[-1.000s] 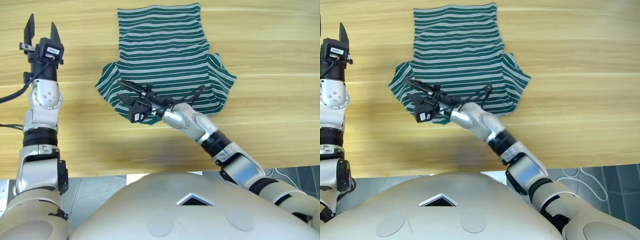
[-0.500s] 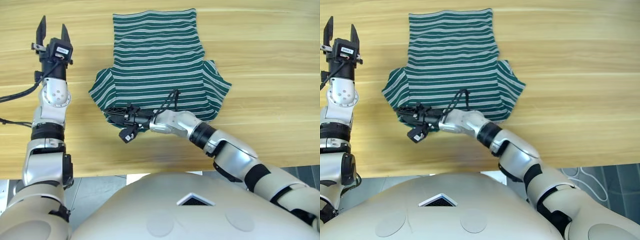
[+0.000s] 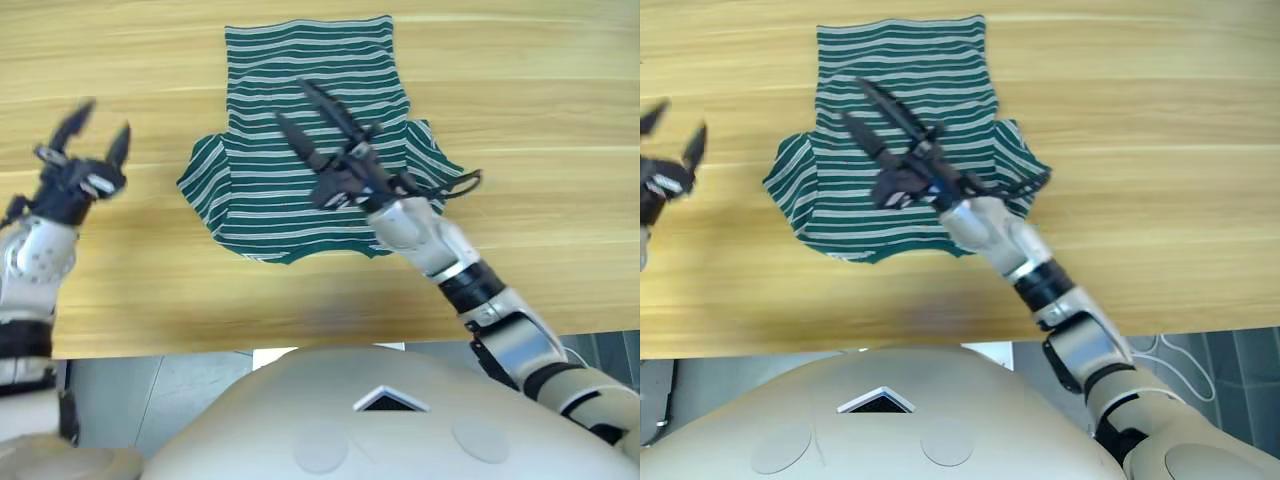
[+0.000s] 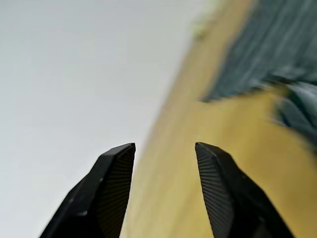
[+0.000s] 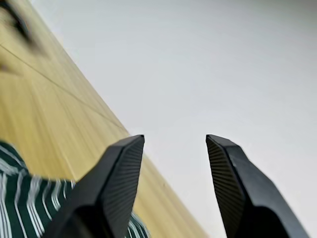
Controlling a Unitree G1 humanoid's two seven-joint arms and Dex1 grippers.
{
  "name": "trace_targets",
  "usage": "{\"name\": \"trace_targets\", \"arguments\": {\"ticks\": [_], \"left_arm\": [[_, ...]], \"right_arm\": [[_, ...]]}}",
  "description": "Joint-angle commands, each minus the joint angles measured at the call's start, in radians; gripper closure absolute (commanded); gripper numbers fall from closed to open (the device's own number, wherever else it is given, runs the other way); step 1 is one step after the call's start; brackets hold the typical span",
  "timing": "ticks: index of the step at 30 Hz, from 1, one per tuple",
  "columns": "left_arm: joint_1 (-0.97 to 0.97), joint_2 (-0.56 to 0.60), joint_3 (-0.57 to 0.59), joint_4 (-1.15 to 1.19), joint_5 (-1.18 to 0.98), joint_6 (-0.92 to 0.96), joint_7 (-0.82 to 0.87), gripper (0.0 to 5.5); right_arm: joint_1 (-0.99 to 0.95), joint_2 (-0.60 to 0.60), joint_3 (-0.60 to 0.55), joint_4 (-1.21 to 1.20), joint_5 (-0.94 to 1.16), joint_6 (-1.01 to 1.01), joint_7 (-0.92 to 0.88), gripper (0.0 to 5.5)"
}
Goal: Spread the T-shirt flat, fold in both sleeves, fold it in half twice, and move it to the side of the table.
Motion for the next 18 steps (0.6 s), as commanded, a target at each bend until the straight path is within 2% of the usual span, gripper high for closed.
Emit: {"name": "trace_targets", "arguments": {"ticks": [1,4,8,18], "left_arm": [[0.18,0.035,-0.031,-0.163,0.098,0.073,-0.104,3.27],[0.253,0.008,-0.014,-0.298,0.21,0.191,-0.122,3.27],[0.21,-0.011,-0.045,-0.302,0.304,0.285,-0.111,3.27],[-0.018,-0.074,-0.221,-0.163,0.359,0.265,-0.086,3.27]], "right_arm": [[-0.043,-0.028,-0.102,0.012,0.048,0.026,0.037,3.2],[-0.091,-0.052,-0.168,0.046,0.029,0.035,0.029,3.2],[-0.079,-0.065,-0.206,0.044,0.018,0.033,0.032,3.2],[-0.027,-0.07,-0.222,0.063,-0.039,0.032,0.011,3.2]]}}
